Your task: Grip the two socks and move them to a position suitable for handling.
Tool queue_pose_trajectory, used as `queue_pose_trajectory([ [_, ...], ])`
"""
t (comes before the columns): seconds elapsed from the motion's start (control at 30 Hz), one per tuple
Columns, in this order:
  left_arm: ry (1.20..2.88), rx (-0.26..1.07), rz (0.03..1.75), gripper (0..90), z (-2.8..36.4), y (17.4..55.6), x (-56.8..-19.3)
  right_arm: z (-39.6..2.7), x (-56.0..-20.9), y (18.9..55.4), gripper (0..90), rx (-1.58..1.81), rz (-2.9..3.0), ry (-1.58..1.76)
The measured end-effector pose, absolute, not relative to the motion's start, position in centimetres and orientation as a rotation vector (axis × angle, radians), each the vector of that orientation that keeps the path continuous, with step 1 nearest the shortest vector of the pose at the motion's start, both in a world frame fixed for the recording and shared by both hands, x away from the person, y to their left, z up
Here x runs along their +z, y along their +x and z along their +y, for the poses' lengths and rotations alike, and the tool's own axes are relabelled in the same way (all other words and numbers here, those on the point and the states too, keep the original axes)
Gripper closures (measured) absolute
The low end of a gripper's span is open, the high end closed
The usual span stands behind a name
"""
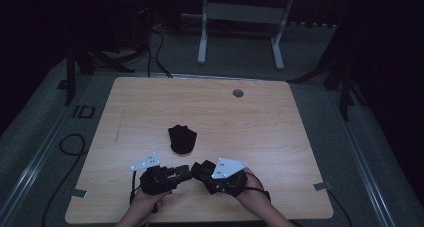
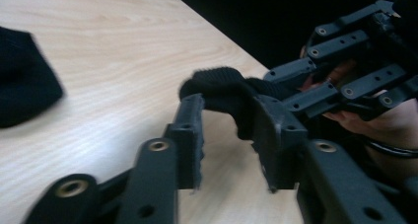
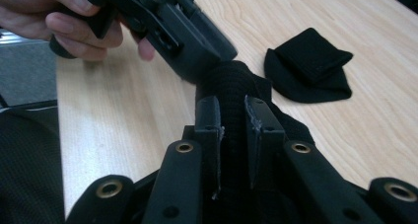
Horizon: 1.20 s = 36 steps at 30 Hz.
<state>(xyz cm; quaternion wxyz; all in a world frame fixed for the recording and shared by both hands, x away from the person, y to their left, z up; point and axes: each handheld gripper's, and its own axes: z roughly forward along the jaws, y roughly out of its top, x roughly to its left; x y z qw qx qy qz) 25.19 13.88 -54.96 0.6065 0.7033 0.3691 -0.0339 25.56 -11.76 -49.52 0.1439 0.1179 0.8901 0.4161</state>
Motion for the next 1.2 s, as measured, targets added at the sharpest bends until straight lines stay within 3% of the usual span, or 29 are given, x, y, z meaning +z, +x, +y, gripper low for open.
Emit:
queue_pose_trajectory([
  [0.2, 1.603, -0.132, 0.804, 84.9, 13.7, 25.6, -55.1, -11.8, -49.5, 25.3, 77.2, 1.19, 2.565, 0.318],
  [0.33, 1.646, -0.096, 0.785, 90.0, 13.5, 25.3, -54.6, -11.8, -49.4, 25.1, 77.1, 1.19, 2.562, 0.302],
  [0.5, 1.755, 0.061, 0.771, 90.0, 13.4, 24.6, -54.0, -12.0, -49.5, 25.1, 77.1, 1.193, 2.559, 0.299],
  [0.9, 1.93, 0.245, 0.818, 90.0, 13.1, 24.3, -54.4, -12.9, -49.5, 25.1, 78.5, 1.199, 2.555, 0.322],
  [1.1, 1.953, 0.254, 0.878, 90.0, 14.8, 24.7, -54.5, -14.3, -49.4, 25.1, 79.8, 1.208, 2.567, 0.385],
  [1.13, 1.972, 0.251, 0.869, 90.0, 14.9, 24.7, -54.4, -14.4, -49.5, 25.0, 78.9, 1.205, 2.577, 0.392],
  [1.2, 2.008, 0.271, 0.868, 90.0, 14.9, 24.7, -54.5, -14.3, -50.0, 25.0, 64.8, 1.18, 2.638, 0.387],
])
